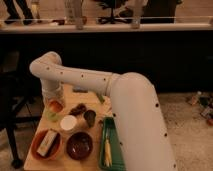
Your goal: Place apple in plastic cup
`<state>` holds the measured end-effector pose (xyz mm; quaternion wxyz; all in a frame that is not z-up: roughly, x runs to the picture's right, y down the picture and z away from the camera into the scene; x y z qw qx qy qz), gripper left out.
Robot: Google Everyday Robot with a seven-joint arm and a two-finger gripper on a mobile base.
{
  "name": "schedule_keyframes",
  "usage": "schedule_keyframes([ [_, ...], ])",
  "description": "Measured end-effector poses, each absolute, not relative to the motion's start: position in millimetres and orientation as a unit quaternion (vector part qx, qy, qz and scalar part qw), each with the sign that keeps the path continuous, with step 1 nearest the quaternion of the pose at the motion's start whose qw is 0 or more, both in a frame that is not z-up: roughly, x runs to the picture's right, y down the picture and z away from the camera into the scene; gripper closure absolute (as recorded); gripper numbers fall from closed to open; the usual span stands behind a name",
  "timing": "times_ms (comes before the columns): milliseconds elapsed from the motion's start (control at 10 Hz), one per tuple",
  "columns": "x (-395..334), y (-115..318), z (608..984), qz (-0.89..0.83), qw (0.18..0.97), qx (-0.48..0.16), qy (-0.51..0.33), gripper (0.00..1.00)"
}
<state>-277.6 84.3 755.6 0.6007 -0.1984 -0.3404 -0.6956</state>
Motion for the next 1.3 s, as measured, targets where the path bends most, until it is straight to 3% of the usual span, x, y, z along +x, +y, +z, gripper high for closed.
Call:
schedule_keyframes([
  [500,-337,97,768,-0.705,0.576,-0.191,-0.368,0.39],
  [1300,-334,89,797,-0.706,0.572,-0.202,-0.366,0.39],
])
